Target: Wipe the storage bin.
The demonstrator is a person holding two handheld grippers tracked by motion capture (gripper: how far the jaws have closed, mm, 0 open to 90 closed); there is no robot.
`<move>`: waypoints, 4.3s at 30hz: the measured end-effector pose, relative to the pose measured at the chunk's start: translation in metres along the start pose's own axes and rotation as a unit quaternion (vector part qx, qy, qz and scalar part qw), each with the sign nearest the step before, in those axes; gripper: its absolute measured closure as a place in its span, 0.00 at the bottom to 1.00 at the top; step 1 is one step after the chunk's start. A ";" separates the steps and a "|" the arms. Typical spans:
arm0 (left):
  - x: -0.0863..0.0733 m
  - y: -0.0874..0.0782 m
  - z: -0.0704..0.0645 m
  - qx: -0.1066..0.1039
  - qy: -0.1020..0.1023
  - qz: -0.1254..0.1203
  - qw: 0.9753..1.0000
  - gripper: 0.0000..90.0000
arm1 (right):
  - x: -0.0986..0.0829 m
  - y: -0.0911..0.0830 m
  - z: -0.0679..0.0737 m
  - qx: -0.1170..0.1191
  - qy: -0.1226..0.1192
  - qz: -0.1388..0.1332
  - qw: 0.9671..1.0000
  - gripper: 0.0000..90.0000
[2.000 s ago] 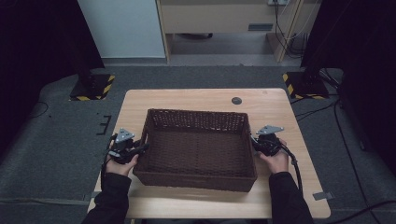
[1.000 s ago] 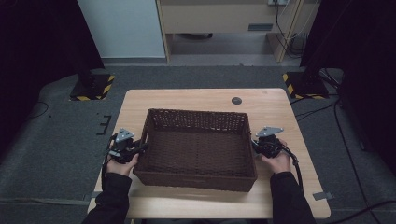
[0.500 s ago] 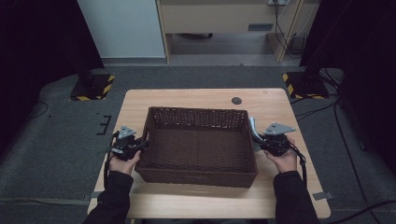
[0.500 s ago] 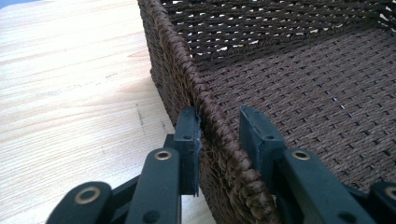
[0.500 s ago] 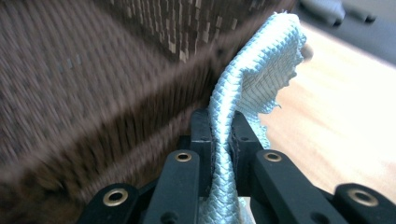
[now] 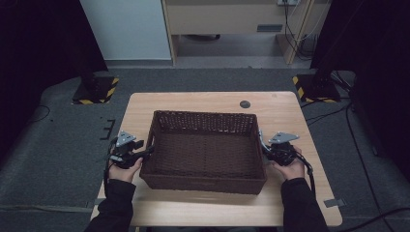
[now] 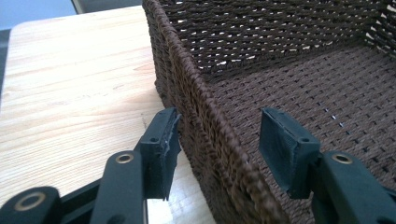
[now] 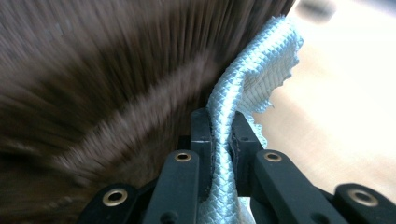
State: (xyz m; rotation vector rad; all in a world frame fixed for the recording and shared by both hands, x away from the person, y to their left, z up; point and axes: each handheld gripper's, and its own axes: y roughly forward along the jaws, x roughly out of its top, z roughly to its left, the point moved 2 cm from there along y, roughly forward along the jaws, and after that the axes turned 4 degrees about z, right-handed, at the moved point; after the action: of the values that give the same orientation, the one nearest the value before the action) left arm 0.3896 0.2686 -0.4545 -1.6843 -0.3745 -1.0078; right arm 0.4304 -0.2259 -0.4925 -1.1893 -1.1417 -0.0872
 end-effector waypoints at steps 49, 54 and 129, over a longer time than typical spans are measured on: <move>0.000 0.002 0.004 0.001 0.001 0.004 1.000 0.53 | -0.016 0.005 0.021 0.022 -0.054 0.060 0.997 0.93; -0.007 0.003 0.000 -0.001 0.007 0.015 1.000 0.61 | -0.002 -0.030 0.019 0.018 -0.041 -0.033 0.998 0.93; 0.003 0.017 0.017 0.023 -0.046 0.017 0.999 0.58 | -0.002 -0.065 0.038 0.026 -0.077 -0.068 0.994 0.93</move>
State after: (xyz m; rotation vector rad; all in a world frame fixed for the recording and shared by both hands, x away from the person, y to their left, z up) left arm 0.4101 0.2767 -0.4632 -1.6949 -0.4249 -0.8924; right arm 0.3663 -0.2268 -0.4528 -1.0851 -1.3525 -0.0695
